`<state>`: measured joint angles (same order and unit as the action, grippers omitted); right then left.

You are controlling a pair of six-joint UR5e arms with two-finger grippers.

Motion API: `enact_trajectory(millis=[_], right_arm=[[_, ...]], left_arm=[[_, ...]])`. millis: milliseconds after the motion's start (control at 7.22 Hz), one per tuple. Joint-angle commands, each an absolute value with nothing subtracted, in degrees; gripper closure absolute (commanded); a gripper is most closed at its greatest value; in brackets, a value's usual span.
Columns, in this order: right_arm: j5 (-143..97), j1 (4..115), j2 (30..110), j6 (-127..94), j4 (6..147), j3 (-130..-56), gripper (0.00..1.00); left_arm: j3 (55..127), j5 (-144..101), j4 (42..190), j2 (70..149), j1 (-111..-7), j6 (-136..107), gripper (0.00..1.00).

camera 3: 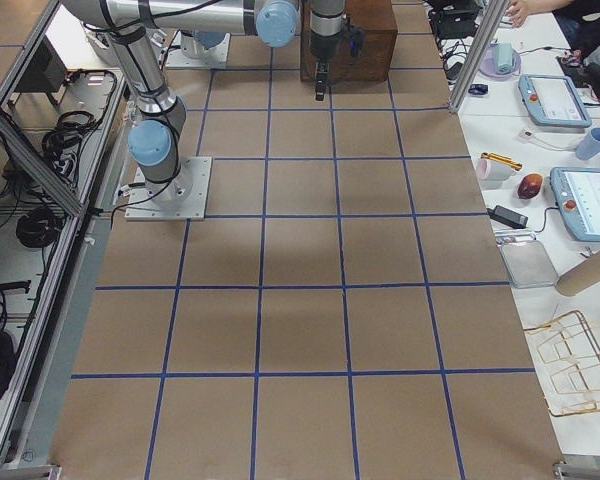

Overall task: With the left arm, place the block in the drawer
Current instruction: 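Pull the drawer open with the left gripper, away from the cabinet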

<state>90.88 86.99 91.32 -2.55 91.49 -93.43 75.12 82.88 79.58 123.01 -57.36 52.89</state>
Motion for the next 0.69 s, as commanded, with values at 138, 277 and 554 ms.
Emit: enact_trajectory(millis=[138,277,554], right_arm=[[90.9,87.0,91.3,-2.5,91.5,-93.4,0.0],[90.9,87.0,91.3,-2.5,91.5,-93.4,0.0],[90.9,87.0,91.3,-2.5,91.5,-93.4,0.0]], left_arm=[[72.7,84.2,79.5,124.1,-56.6,54.1,0.02],[72.6,84.2,79.5,124.1,-56.6,54.1,0.02],[72.2,84.5,79.5,124.3,-56.5,54.7,0.02]])
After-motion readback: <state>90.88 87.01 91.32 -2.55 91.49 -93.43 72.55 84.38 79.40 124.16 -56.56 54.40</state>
